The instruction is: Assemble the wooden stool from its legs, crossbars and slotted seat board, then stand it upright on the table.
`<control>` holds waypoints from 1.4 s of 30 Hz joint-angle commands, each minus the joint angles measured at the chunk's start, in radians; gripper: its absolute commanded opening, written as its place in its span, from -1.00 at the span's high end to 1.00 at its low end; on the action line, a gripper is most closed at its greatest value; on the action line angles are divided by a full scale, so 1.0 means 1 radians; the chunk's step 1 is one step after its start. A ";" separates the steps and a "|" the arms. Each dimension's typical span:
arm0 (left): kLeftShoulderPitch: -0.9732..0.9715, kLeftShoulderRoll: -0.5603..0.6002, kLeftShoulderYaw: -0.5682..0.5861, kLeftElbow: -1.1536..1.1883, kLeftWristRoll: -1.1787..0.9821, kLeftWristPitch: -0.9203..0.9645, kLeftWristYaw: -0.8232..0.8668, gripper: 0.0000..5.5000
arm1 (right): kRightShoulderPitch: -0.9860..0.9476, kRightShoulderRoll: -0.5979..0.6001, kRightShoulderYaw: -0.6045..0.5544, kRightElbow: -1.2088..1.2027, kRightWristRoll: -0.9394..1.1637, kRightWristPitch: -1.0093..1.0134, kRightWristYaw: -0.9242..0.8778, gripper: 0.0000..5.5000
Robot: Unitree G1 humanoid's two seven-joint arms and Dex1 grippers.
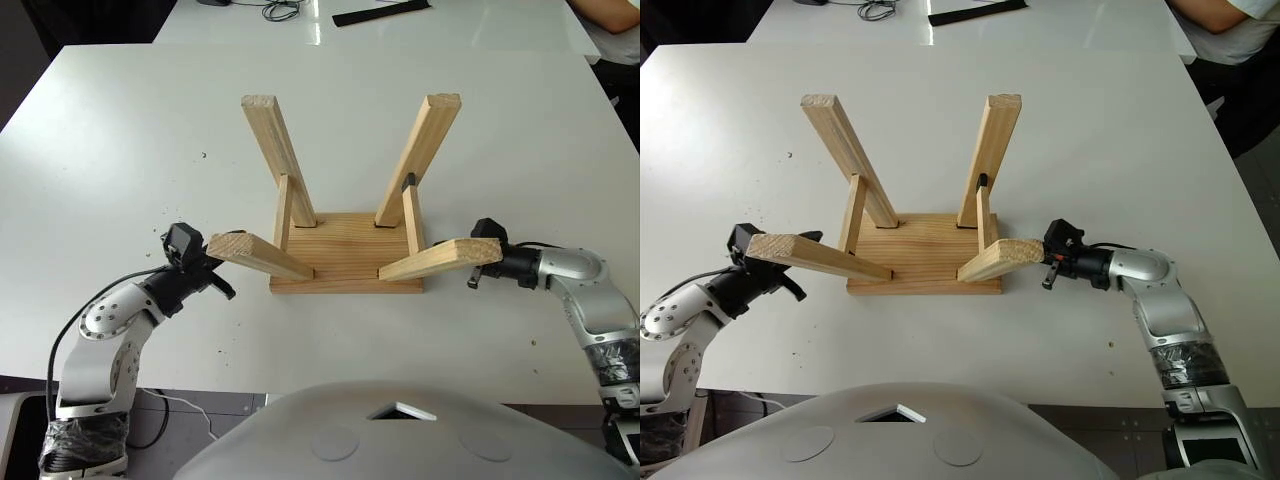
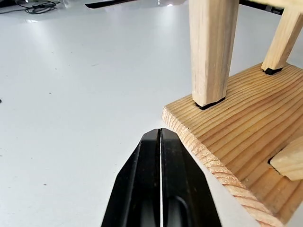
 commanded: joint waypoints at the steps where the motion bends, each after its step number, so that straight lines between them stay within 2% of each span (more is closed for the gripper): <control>1: 0.053 0.100 0.061 0.049 0.039 -0.025 -0.075 0.99 | -0.022 -0.081 -0.070 -0.016 0.037 0.004 0.066 1.00; 3: 0.080 0.137 0.057 0.070 0.076 -0.054 -0.113 0.99 | -0.013 -0.089 -0.074 -0.064 0.062 0.023 0.094 1.00; 6: 0.059 0.134 0.034 0.090 0.112 -0.075 -0.096 0.99 | 0.018 -0.064 -0.062 -0.149 0.083 0.049 0.084 1.00; 11: 0.000 0.105 -0.078 0.127 0.263 -0.036 0.022 0.99 | 0.033 0.042 -0.064 -0.140 0.012 -0.048 -0.072 1.00; 15: -0.074 0.054 -0.074 0.140 0.234 0.026 0.083 0.99 | 0.041 0.085 -0.057 -0.164 -0.030 -0.051 -0.165 1.00; 18: -0.091 0.029 -0.060 0.135 0.253 -0.038 0.118 0.99 | 0.065 0.086 -0.052 -0.241 -0.007 -0.004 -0.163 1.00; 20: -0.060 0.034 -0.062 0.122 0.248 -0.115 0.080 1.00 | 0.085 0.070 -0.055 -0.283 0.011 0.016 -0.140 0.90; 24: 0.034 0.099 -0.045 -0.009 0.045 0.005 -0.120 0.78 | 0.136 -0.006 -0.086 -0.368 0.136 0.112 -0.001 0.67; 27: 0.048 0.134 -0.031 -0.048 -0.030 0.044 -0.194 0.62 | 0.162 -0.057 -0.119 -0.407 0.235 0.181 0.085 0.52; 33: 0.062 0.199 -0.041 -0.032 -0.014 0.015 -0.291 0.32 | 0.188 -0.137 -0.106 -0.382 0.257 0.198 0.212 0.22; 36: 0.047 0.215 -0.071 0.005 0.062 -0.086 -0.320 0.19 | 0.213 -0.145 -0.093 -0.397 0.241 0.179 0.232 0.07; 42: 0.050 0.228 -0.122 -0.039 0.096 -0.167 -0.366 0.19 | 0.170 -0.129 -0.067 -0.421 0.243 0.181 0.220 0.07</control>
